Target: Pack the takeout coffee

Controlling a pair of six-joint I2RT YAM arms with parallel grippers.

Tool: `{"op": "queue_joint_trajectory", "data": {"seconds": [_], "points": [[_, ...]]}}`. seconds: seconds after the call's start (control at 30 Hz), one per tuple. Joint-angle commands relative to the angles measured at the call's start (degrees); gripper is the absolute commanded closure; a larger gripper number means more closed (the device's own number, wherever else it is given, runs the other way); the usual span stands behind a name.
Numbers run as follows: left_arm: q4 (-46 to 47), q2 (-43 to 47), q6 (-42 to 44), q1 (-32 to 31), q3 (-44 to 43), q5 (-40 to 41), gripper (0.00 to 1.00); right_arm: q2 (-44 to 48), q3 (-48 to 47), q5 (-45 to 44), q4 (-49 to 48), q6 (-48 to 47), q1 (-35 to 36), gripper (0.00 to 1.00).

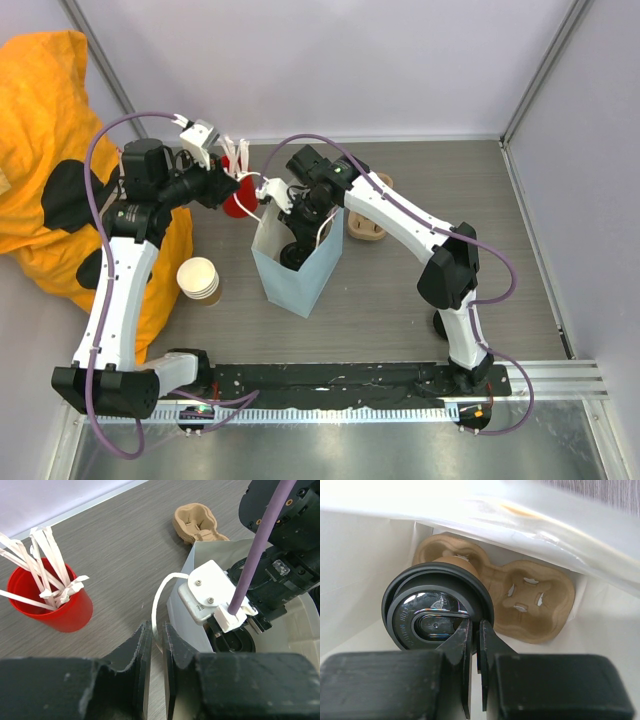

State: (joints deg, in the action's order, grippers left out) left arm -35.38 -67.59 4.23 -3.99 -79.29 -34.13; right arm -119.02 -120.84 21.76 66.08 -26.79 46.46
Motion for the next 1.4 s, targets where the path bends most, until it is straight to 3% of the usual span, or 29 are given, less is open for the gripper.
{"op": "queue_joint_trajectory", "data": {"seconds": [0.0,1.37], "points": [[2.42,1.59,-0.98,0.65,-0.08,-1.46,0.82,0.81,-0.1,0.57,-0.96,0.68,0.3,0.99],[2.77,2.03,-1.68,1.26,0.27,-2.26,0.82,-0.51,1.04,-0.23,-3.07,1.03,0.39,0.99]]}}
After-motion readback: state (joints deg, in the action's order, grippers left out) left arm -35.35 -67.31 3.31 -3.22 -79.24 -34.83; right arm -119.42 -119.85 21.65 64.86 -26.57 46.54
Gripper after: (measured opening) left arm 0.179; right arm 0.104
